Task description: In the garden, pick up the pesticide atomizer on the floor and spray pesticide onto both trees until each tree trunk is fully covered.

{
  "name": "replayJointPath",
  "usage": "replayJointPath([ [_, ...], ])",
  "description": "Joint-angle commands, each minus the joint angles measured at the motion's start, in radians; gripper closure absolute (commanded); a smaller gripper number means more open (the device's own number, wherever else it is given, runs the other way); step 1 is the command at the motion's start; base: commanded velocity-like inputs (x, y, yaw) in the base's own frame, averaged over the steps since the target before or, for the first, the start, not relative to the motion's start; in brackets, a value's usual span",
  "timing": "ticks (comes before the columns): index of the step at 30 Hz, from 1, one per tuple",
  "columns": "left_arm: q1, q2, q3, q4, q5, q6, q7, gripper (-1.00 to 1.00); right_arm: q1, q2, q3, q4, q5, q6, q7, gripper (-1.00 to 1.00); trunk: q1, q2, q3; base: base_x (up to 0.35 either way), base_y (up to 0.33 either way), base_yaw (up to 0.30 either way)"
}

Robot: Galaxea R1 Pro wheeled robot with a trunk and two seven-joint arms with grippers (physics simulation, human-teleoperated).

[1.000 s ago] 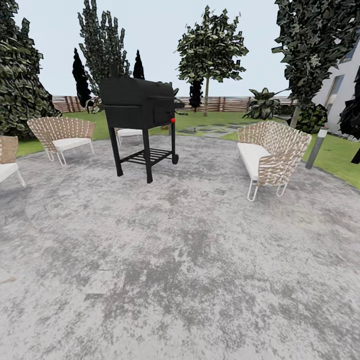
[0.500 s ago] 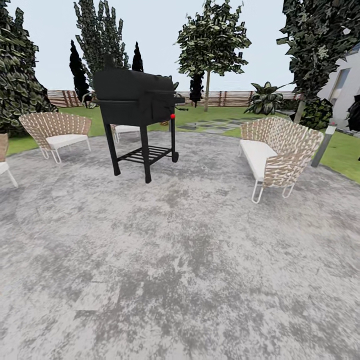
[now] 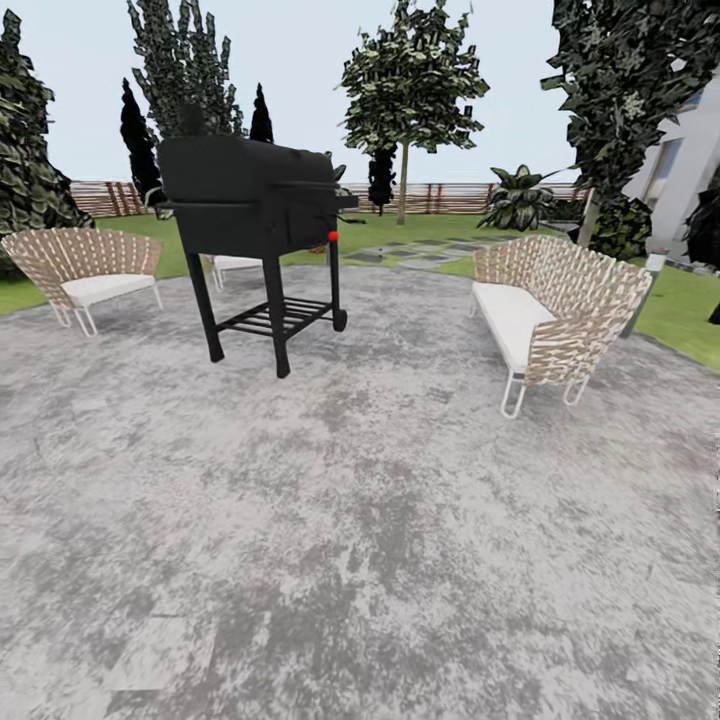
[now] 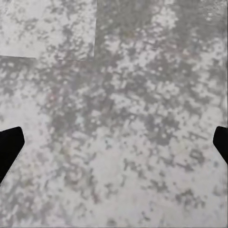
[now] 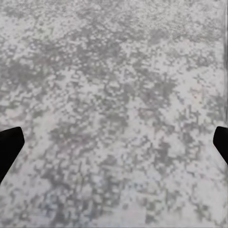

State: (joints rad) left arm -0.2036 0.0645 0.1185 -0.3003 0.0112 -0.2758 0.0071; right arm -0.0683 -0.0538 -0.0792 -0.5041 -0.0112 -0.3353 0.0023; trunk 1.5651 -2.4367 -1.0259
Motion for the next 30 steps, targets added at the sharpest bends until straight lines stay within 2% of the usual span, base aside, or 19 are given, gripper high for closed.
replayJointPath([
  [1,0.000,0.000,0.002,0.001,0.001,-0.003,0.000,-1.00,-0.001,0.000,-0.001,0.001,-0.001,-0.003,0.000,-1.00,0.000,0.000,0.000,0.339,0.000,-0.244],
  [12,0.000,0.000,0.006,0.001,0.000,-0.004,-0.001,-1.00,-0.001,0.000,-0.001,0.002,-0.001,-0.004,0.001,-1.00,0.000,0.000,0.008,0.339,0.000,-0.255],
  [22,0.000,0.000,0.006,0.001,-0.001,-0.004,-0.001,-1.00,-0.001,0.001,-0.002,-0.021,-0.003,-0.011,-0.001,-1.00,0.000,0.000,0.009,0.339,0.000,-0.036],
  [25,0.000,0.000,0.006,0.001,-0.002,-0.003,-0.001,-1.00,-0.002,0.002,-0.002,-0.078,-0.003,-0.030,-0.001,-1.00,0.000,0.000,0.009,0.339,0.000,-0.001],
  [30,0.000,0.000,0.006,0.001,-0.002,-0.003,-0.001,-1.00,-0.005,0.003,-0.002,-0.308,-0.002,-0.041,-0.007,-1.00,0.000,0.000,0.009,0.339,0.000,0.000],
])
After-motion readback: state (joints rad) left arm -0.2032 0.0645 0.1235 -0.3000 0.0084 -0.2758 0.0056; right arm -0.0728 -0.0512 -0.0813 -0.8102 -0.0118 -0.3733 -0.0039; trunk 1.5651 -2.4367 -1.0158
